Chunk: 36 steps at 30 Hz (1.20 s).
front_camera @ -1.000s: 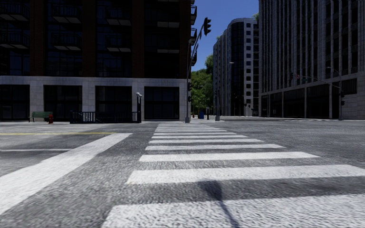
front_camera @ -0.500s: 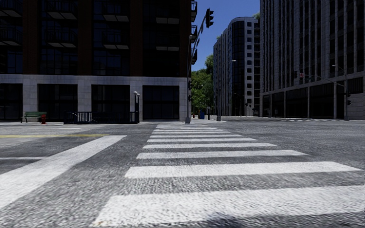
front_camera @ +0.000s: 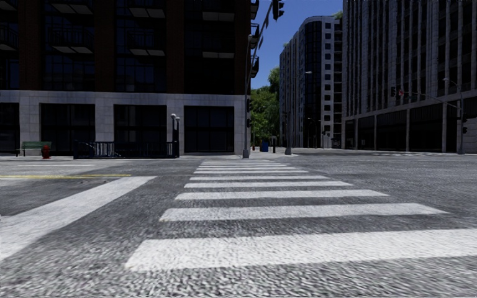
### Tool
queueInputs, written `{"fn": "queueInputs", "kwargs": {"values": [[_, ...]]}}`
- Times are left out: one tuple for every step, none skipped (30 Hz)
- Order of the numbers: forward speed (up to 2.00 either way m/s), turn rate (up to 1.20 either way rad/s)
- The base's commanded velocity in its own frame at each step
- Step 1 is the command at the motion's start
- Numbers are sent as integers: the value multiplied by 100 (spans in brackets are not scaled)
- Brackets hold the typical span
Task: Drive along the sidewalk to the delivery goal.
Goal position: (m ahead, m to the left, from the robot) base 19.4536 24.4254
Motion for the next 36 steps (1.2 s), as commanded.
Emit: {"fn": "queueInputs", "kwargs": {"values": [[157, 0], [157, 0], [157, 0], [157, 0], [157, 0], [157, 0], [157, 0], [157, 0], [157, 0], [157, 0], [157, 0], [157, 0], [157, 0], [157, 0], [157, 0], [157, 0], [157, 0], [157, 0], [157, 0], [157, 0], [157, 0], [157, 0], [157, 0], [157, 0], [157, 0], [157, 0], [157, 0], [157, 0], [157, 0], [157, 0], [157, 0], [157, 0], [157, 0], [157, 0], [157, 0], [157, 0]]}}
